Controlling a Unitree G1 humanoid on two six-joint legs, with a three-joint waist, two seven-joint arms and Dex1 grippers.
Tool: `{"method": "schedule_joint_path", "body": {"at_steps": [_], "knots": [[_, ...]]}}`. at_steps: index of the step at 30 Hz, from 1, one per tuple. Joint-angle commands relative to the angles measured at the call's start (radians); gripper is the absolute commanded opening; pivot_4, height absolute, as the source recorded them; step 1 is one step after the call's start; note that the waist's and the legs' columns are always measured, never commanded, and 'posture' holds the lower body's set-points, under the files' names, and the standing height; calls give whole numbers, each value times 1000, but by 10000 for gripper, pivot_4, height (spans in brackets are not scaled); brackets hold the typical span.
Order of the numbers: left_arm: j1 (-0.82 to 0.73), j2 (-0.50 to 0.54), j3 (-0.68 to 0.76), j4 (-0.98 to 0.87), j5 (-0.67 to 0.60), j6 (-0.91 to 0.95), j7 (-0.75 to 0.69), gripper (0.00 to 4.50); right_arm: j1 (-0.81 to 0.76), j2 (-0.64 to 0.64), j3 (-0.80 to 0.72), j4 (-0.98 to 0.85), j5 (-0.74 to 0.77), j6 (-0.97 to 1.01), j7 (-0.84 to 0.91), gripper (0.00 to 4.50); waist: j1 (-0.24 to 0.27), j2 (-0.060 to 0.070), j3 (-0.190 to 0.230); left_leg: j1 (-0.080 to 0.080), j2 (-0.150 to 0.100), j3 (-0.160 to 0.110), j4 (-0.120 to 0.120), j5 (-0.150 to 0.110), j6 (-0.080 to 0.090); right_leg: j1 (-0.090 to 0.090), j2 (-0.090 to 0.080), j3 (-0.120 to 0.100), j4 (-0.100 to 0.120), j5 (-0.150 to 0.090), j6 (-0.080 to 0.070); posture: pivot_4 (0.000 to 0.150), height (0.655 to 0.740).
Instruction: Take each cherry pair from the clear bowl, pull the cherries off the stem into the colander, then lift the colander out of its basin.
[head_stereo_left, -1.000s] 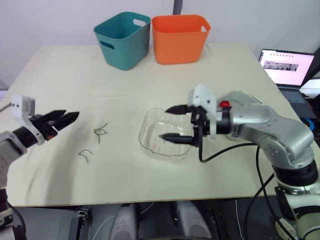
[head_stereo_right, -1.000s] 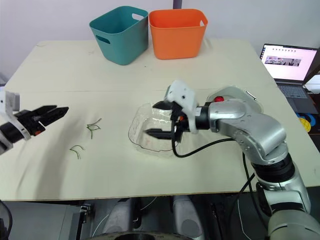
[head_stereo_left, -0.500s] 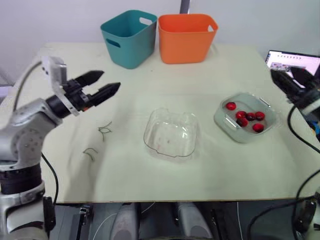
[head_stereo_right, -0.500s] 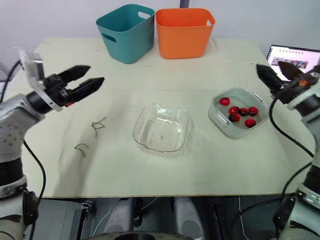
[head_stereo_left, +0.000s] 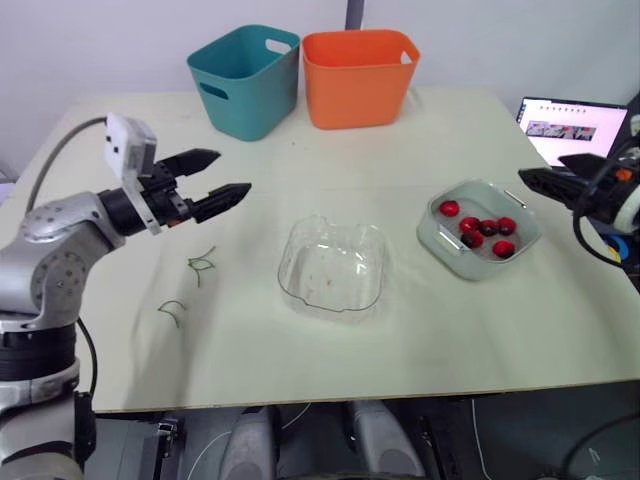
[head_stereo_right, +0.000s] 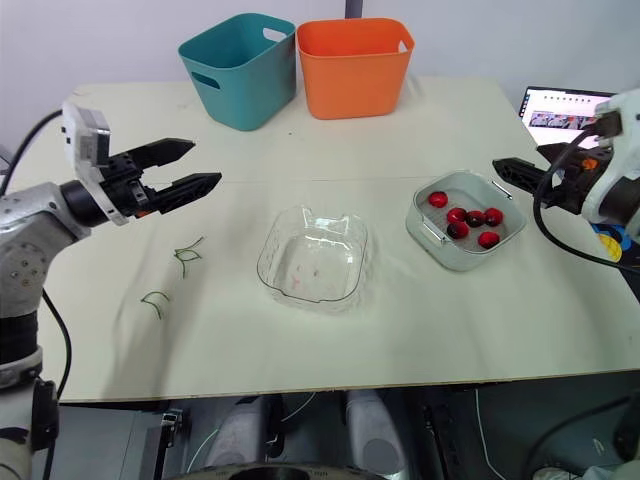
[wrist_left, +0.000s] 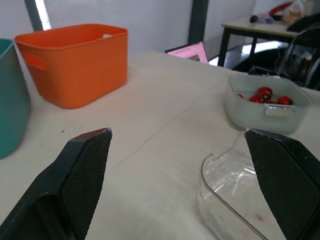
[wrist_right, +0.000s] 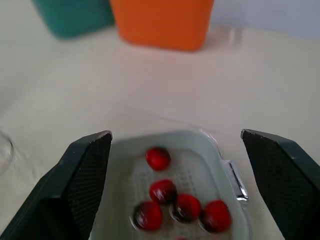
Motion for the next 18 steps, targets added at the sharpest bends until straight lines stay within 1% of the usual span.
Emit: {"method": "schedule_joint_path", "body": {"at_steps": [1,5,8,11,13,16,18], "knots": [[-41,66,-13,-76,-33,25,-79,44813,-103,-74,113,-15,8,54,120,45000,-1,0,0,0,0,0,0,0,0,0,0,0,0,0,0,1500,7400],[-54,80,-70,-164,-67,66,-111,44813,-263,-58,290,-54,29,252,151,45000,-2,0,0,0,0,3,0,0,0,-1,-2,1,0,0,0,1500,7400],[-55,74,-105,-227,-93,93,-117,44813,-330,-42,402,-84,19,351,167,45000,0,0,0,-2,0,3,-1,0,0,-3,-3,1,-1,0,0,1500,7400],[-41,58,-155,-278,-85,93,-110,44813,-366,-3,537,-80,-52,357,166,45000,1,0,0,-7,-1,3,0,0,0,-6,-3,0,-1,1,-1,1500,7400],[-13,51,-171,-313,-94,97,-110,44813,-399,19,599,-47,-102,353,160,45000,1,0,0,-9,-1,4,2,0,0,-8,-3,1,0,1,-1,1500,7400],[10,33,-164,-354,-119,106,-85,44813,-429,26,642,-27,-137,346,185,45000,1,0,0,-15,-2,4,4,0,0,-15,-4,1,2,1,-1,1500,7400],[16,21,-159,-373,-131,111,-63,44813,-437,31,657,-21,-151,343,201,45000,3,0,0,-17,-2,5,4,0,0,-17,-3,2,4,1,0,1500,7400]]}}
